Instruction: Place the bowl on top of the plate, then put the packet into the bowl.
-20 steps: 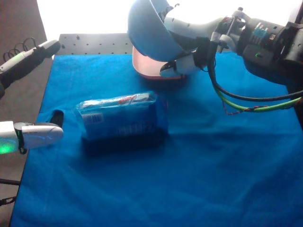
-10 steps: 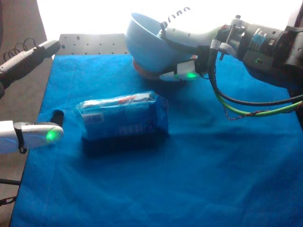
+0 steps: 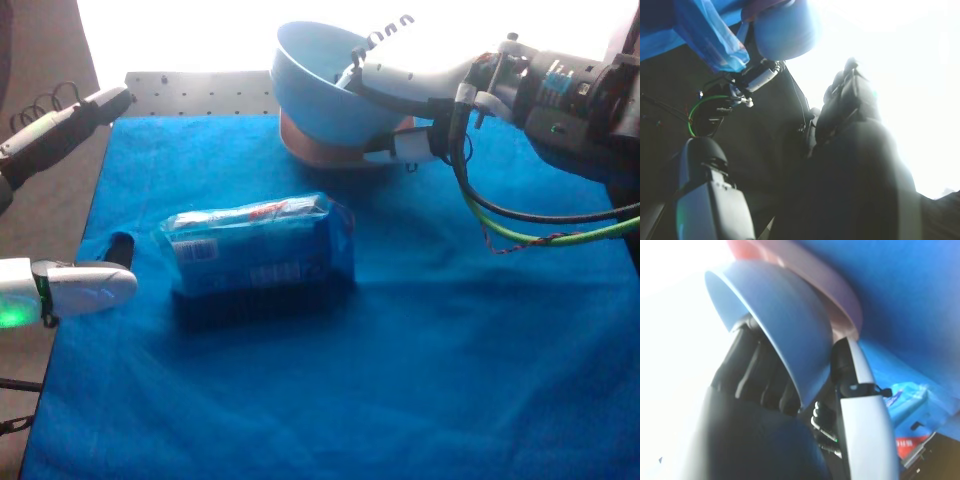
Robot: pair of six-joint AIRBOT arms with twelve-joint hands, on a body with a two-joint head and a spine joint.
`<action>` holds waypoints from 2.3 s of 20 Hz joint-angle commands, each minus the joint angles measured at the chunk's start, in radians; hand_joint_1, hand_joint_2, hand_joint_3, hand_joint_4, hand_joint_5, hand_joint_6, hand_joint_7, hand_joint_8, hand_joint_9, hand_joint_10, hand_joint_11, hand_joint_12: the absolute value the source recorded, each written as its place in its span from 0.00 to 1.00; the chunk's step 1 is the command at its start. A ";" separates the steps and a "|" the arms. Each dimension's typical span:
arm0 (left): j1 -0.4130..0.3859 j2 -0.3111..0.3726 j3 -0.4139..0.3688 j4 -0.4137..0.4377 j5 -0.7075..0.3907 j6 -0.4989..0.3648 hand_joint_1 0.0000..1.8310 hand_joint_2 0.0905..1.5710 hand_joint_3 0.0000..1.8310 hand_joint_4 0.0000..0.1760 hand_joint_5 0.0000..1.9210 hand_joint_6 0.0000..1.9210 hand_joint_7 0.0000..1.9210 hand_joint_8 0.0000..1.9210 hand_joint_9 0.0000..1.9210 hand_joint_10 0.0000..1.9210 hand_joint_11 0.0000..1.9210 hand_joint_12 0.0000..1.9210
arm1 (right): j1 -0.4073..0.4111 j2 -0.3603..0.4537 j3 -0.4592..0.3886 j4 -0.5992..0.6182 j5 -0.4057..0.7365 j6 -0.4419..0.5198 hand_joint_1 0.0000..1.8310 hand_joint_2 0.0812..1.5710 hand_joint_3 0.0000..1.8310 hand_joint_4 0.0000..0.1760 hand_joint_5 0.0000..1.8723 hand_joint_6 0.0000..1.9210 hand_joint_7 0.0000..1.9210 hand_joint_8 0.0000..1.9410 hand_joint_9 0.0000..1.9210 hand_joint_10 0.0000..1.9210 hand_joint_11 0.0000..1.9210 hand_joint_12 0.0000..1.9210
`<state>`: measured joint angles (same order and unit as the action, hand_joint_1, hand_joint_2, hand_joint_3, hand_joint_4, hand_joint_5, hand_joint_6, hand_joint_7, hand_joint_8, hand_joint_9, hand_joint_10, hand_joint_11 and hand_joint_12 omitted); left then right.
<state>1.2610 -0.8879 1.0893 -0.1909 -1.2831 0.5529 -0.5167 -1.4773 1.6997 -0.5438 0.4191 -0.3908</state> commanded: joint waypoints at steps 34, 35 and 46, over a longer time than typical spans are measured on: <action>-0.192 -0.053 0.080 0.128 0.072 -0.016 0.43 0.47 0.00 0.41 0.00 0.00 0.00 0.00 0.00 0.00 0.00 0.00 | -0.104 0.347 -0.267 0.335 0.553 -0.002 0.12 0.63 0.01 1.00 0.00 0.00 0.00 0.00 0.00 0.00 0.00 0.00; -0.234 -0.068 0.098 0.180 0.124 -0.032 0.43 0.46 0.00 0.49 0.00 0.00 0.00 0.00 0.00 0.00 0.00 0.00 | -0.124 0.365 -0.284 0.361 0.592 -0.002 0.07 0.62 0.01 1.00 0.00 0.00 0.00 0.00 0.00 0.00 0.00 0.00; -0.431 -0.208 0.244 0.456 0.463 -0.127 0.75 0.70 0.00 0.00 0.48 0.43 0.48 0.57 0.51 0.62 0.48 0.58 | -0.251 0.441 -0.363 0.480 0.718 -0.002 0.14 0.65 0.00 1.00 0.00 0.00 0.00 0.00 0.00 0.00 0.00 0.00</action>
<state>0.8333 -1.0893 1.3334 0.2764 -0.7422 0.4202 -0.7815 -1.0405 1.3342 -0.1078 1.0157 -0.3962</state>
